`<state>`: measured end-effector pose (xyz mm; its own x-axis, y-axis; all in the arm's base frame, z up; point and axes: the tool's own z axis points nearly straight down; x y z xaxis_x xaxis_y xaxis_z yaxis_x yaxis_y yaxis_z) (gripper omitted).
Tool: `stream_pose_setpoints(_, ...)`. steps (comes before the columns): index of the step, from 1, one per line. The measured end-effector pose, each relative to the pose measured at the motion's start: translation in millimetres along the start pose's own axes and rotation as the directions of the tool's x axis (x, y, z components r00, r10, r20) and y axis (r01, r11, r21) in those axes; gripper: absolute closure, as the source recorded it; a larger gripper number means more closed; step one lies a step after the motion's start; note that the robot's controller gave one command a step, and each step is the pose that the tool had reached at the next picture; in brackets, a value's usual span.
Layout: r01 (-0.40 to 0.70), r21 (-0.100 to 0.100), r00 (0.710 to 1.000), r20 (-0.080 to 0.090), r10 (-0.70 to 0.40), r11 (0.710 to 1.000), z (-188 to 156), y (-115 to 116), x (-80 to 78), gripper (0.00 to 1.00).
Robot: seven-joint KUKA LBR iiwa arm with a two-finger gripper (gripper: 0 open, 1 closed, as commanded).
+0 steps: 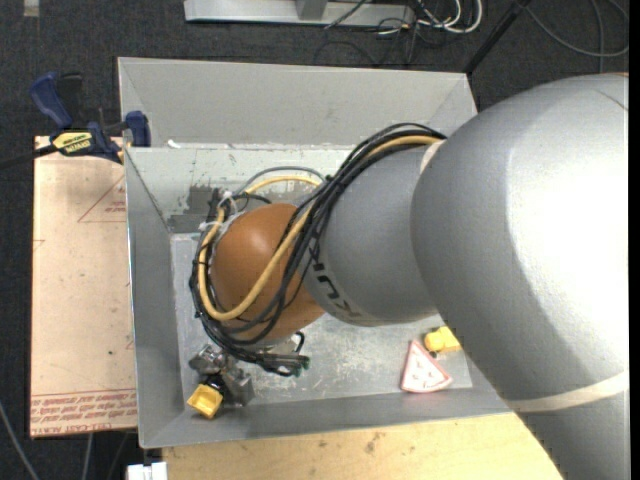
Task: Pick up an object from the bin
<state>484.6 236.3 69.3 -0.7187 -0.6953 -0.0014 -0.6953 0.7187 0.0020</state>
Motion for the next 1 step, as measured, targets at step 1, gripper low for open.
stream_pose_setpoints(1, 0.0, 0.0, 1.0, 0.0, 0.0, 1.0, 0.0, 0.0, 0.0, 1.0)
